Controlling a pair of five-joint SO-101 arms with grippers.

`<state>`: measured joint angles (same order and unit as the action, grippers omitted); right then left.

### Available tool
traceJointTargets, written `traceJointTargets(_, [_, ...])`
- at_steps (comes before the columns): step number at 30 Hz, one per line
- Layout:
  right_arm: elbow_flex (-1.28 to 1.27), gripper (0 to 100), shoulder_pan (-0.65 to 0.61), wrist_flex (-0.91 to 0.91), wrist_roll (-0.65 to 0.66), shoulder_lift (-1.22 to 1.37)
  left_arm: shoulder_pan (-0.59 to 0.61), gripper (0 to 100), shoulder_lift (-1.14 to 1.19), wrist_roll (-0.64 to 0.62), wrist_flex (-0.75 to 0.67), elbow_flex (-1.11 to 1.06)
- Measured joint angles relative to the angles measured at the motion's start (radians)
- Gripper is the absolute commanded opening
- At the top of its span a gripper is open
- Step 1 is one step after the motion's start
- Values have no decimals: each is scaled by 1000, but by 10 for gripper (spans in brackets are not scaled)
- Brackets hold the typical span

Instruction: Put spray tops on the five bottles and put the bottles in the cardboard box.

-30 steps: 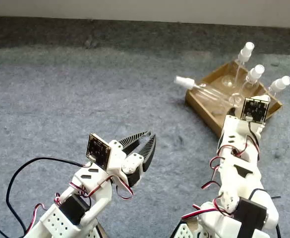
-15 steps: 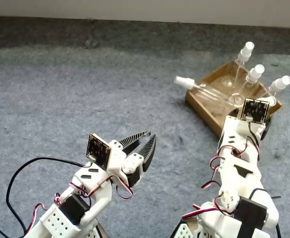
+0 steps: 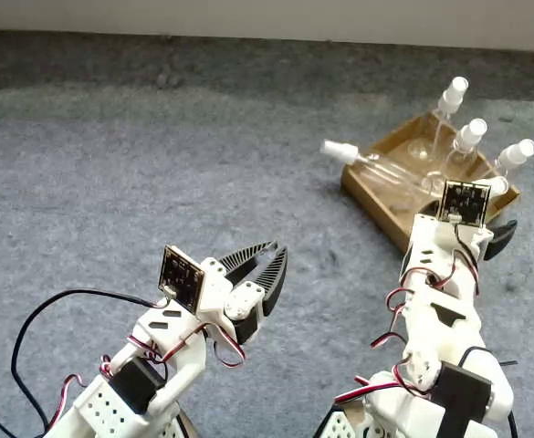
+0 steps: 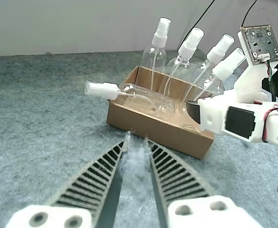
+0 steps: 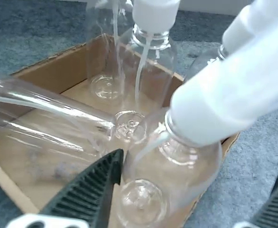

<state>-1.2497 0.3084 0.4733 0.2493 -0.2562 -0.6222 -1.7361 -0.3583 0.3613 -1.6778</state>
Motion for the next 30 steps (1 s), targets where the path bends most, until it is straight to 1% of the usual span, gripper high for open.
traceJointTargets(2, [0, 401, 0, -3, 0, -15, 0, 30, 0, 0, 0, 0])
traceJointTargets(4, [0, 401, 0, -44, 0, -74, 0, 30, 0, 0, 0, 0])
traceJointTargets(12, [46, 401, -3, -534, 0, -468, 0, 30, 0, 0, 0, 0])
traceJointTargets(18, [69, 401, -48, -793, 0, -778, 0, 30, 0, 0, 0, 0])
traceJointTargets(25, [189, 399, -66, -1106, 0, -1079, 0, 30, 0, 0, 0, 0])
traceJointTargets(28, [226, 391, -81, -1201, 0, -1148, 0, 30, 0, 49, 0, 0])
traceJointTargets(30, [242, 349, -94, -1255, 0, -1180, 0, 28, 0, 94, 0, 0])
